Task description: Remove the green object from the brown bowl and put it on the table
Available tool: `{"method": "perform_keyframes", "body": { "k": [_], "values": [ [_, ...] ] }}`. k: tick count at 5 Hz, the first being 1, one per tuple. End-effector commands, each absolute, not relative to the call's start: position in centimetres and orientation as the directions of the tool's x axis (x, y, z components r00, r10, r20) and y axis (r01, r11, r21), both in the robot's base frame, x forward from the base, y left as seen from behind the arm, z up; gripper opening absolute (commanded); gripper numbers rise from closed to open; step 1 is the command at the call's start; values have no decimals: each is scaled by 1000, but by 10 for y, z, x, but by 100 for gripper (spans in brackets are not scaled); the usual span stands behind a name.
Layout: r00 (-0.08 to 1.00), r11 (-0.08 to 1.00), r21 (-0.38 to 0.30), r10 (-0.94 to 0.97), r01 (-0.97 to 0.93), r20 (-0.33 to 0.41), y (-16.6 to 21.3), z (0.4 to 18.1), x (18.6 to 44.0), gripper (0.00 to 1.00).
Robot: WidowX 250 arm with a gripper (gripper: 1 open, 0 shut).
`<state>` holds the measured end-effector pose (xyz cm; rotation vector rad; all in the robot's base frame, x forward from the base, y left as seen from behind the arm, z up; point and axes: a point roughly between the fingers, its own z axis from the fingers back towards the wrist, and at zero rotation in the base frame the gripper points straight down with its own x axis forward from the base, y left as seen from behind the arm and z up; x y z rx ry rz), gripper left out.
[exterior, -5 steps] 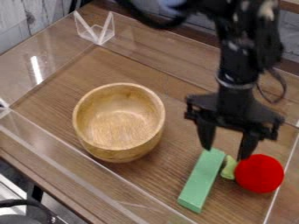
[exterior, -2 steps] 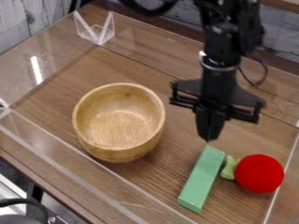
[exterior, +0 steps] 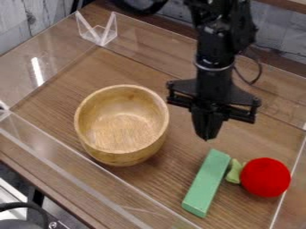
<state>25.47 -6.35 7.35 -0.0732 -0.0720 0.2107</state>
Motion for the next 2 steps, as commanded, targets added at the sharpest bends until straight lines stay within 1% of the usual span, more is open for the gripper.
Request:
{"method": "perform_keyframes", "body": {
  "k": [1,2],
  "values": [
    [970,972,-83,229,-222,83,-66,80,257,100],
    [966,968,-75,245,-239,78,-69,80,257,0]
  ]
}}
